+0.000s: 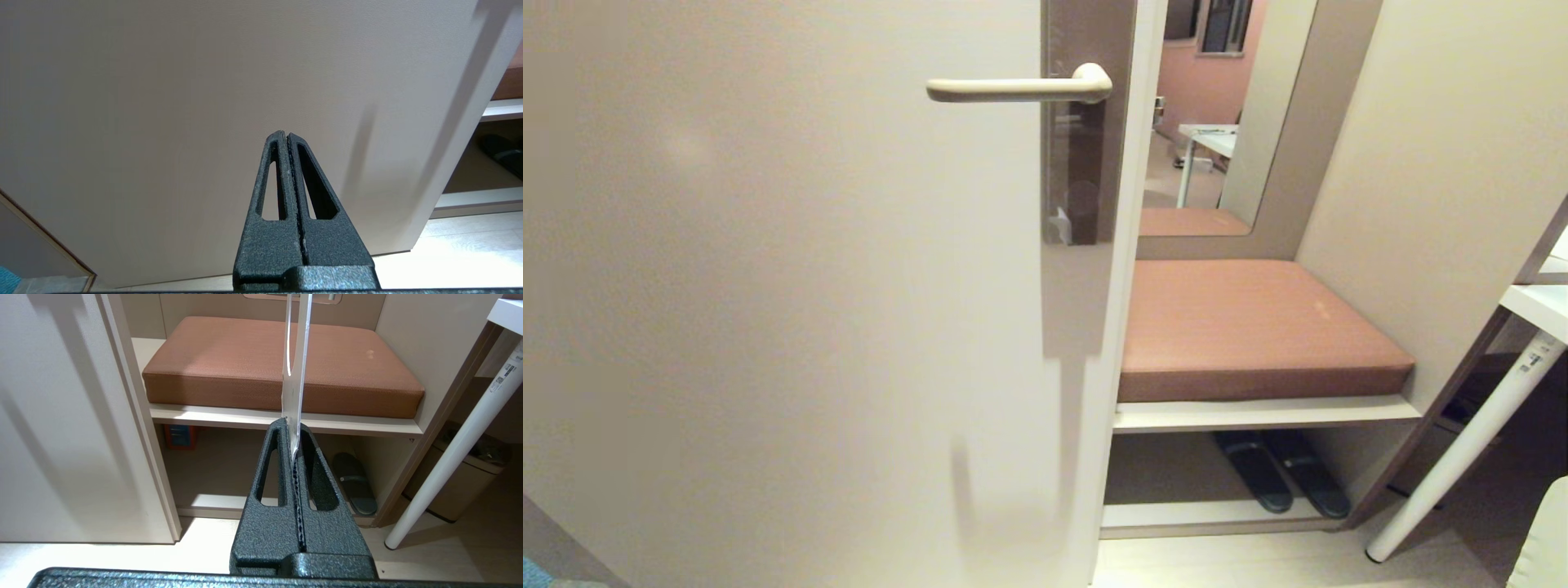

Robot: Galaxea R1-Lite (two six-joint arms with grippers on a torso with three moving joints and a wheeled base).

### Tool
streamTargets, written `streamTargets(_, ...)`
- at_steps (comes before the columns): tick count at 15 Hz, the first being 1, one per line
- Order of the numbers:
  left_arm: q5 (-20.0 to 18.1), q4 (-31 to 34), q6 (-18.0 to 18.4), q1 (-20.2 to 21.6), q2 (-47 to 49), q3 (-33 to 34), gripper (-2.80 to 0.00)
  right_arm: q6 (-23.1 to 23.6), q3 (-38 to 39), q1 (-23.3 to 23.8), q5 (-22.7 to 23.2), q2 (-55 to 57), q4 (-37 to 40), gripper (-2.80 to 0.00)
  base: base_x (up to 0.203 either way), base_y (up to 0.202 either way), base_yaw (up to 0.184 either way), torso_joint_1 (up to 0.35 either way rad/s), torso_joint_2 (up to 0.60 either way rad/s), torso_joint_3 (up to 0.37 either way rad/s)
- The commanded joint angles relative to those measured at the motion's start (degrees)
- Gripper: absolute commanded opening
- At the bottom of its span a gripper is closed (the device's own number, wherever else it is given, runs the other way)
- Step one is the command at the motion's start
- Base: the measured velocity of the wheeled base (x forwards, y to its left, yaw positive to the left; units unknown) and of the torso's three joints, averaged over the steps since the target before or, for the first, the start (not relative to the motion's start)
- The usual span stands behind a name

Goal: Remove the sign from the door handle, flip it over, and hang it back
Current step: Hand it to the other hand

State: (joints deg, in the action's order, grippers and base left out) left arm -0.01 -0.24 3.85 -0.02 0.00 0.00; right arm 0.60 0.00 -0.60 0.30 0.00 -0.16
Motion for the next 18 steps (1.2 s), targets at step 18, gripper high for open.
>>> streamTargets(18, 1.16, -0.11, -6.23, 0.02, 0.09, 0.0, -2.8, 0.02, 0.0, -0.02, 0.05, 0.09, -0.02, -2.8, 0.0, -0.025, -0.001, 0.0, 0.0, 0.0)
